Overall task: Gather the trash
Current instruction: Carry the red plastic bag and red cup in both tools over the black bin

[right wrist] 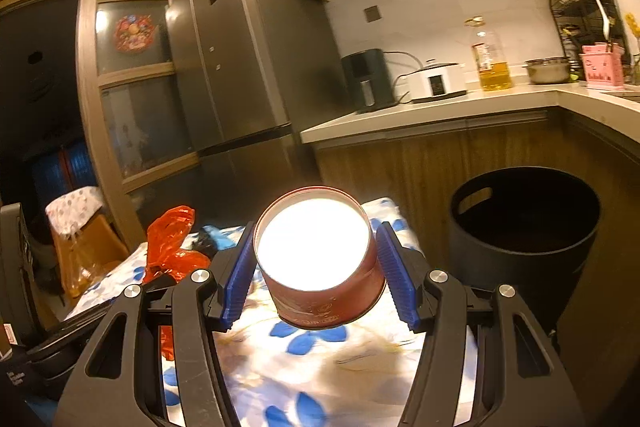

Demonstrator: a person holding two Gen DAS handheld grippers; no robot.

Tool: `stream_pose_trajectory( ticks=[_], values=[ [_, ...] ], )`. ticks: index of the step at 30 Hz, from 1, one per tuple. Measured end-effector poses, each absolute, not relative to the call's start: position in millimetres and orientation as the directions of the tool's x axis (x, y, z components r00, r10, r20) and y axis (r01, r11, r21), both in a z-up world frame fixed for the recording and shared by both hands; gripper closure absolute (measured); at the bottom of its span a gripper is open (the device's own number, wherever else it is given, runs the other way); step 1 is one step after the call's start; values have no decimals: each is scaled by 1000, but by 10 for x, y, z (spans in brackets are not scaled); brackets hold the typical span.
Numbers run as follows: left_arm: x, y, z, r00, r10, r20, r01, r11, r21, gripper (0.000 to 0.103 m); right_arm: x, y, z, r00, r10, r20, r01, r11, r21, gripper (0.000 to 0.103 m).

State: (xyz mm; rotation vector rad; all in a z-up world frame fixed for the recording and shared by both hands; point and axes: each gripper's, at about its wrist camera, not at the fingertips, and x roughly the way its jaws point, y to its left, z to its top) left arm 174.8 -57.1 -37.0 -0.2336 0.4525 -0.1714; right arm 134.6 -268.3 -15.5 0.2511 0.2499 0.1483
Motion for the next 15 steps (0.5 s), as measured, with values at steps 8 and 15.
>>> stream_pose_trajectory(
  ticks=[8, 15],
  values=[
    [1951, -1139, -216, 877, -308, -370, 230, 943, -238, 70, 1312, -3166, -75, 978, 73, -196, -18, 964, 266, 45],
    [2183, -1856, -92, 847, -423, -323, 369, 904, -217, 69, 1371, -3722, 33, 985, -68, -160, 111, 955, 275, 45]
  ],
)
